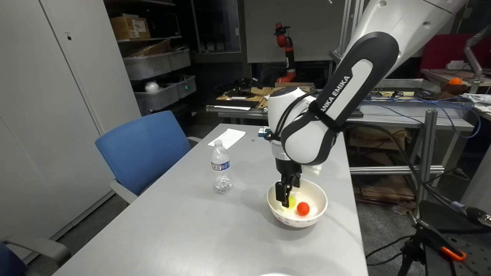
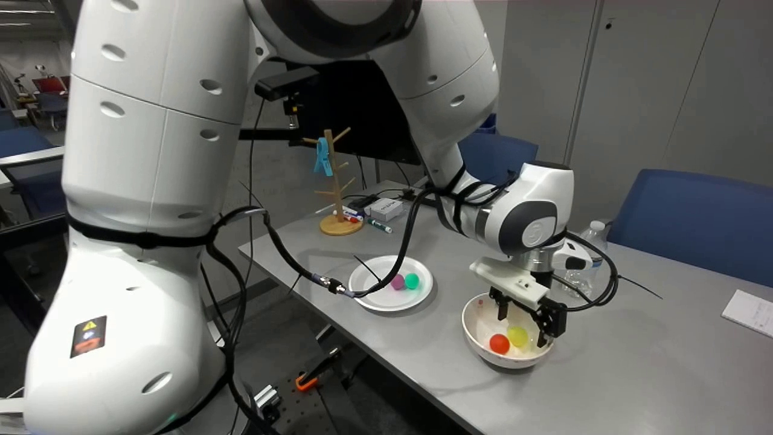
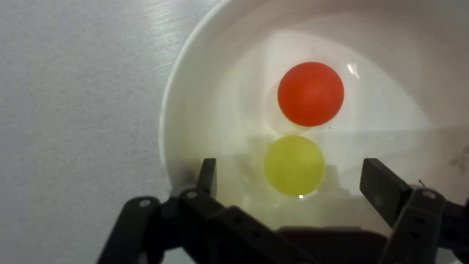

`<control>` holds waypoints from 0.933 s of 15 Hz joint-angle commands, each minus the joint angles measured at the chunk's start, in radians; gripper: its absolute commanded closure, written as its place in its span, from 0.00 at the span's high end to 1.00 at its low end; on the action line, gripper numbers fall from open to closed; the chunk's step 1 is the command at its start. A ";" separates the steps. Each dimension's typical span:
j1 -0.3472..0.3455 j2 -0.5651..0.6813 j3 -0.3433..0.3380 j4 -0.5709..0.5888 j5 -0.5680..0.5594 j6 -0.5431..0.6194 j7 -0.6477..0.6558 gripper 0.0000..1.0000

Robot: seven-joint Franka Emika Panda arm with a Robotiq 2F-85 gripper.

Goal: Pick up the orange and yellow balls from the bowl and put them in the plate.

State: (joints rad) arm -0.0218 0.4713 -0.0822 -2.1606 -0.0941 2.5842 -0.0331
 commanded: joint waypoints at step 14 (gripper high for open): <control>0.013 0.046 -0.020 0.040 -0.036 0.009 0.049 0.17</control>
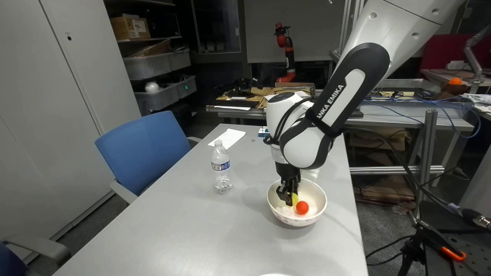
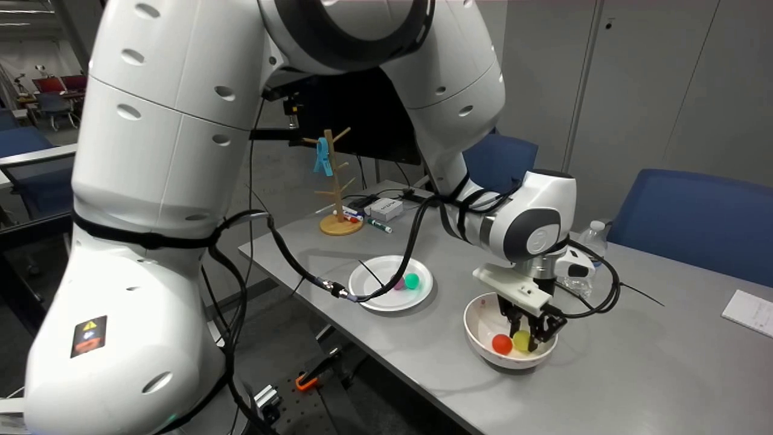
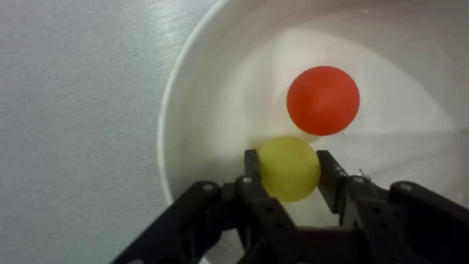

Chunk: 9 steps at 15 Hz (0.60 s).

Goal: Pick up the orange and yellow balls from the bowl and put them in the plate.

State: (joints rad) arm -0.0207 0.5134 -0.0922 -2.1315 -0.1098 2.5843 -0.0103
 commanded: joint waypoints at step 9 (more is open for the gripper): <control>0.029 -0.202 0.018 -0.074 -0.061 -0.119 -0.016 0.17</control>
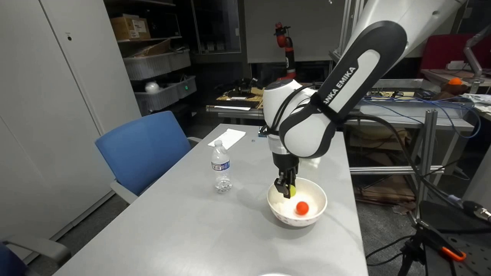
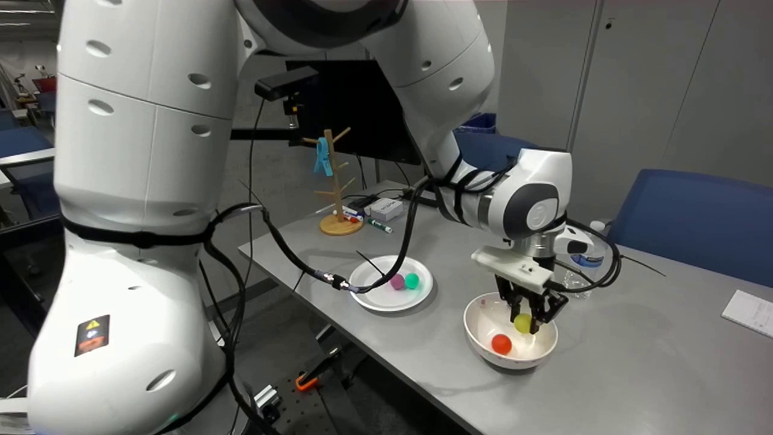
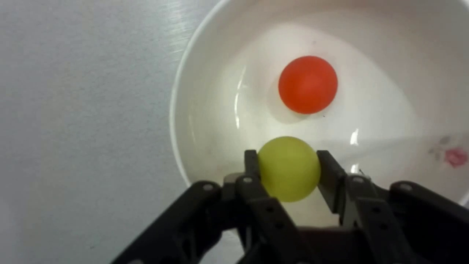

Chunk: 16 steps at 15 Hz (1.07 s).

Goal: Pick up the orange and yellow balls from the bowl and put them in the plate.

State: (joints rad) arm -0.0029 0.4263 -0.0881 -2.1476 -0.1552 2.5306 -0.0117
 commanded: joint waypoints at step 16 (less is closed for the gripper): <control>0.069 -0.268 0.242 -0.185 0.190 -0.151 -0.272 0.17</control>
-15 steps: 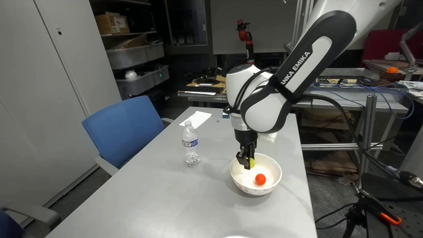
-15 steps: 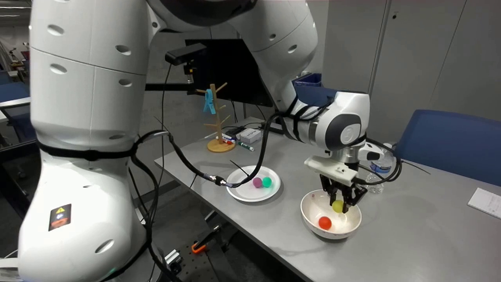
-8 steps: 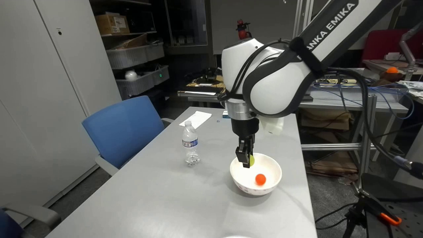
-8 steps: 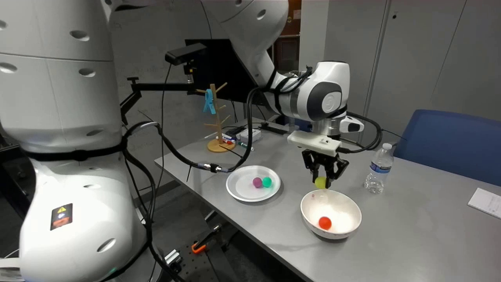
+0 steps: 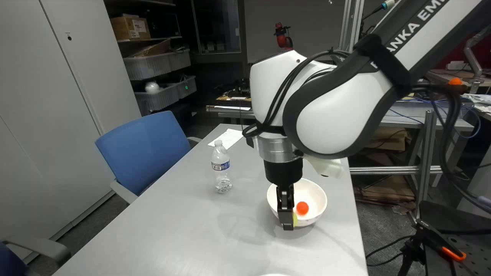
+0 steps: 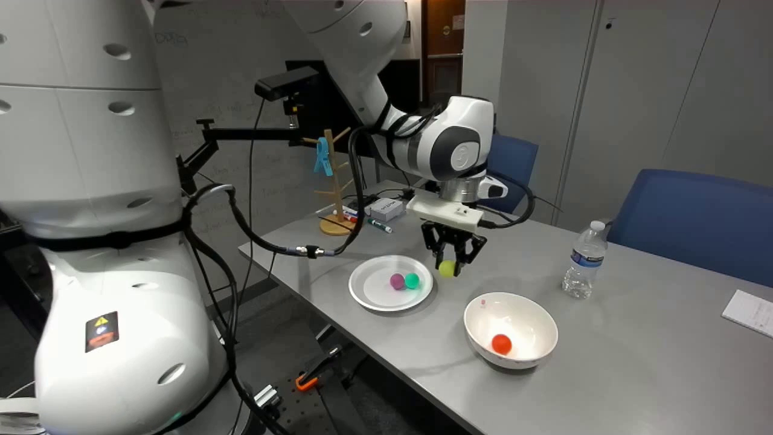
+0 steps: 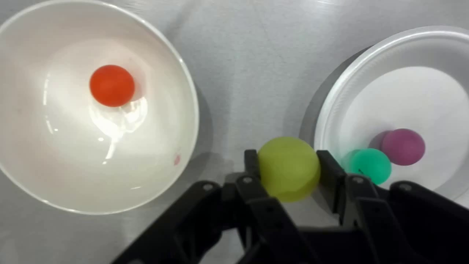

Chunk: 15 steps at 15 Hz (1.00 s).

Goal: Pick up the orange and yellow balls from the bowl and put them in the plate.

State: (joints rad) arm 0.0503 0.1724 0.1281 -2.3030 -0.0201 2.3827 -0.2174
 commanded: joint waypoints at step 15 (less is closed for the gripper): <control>0.086 0.144 0.130 -0.060 0.048 0.260 -0.082 0.17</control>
State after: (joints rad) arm 0.1341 0.2842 0.2392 -2.3771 0.0107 2.6014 -0.2758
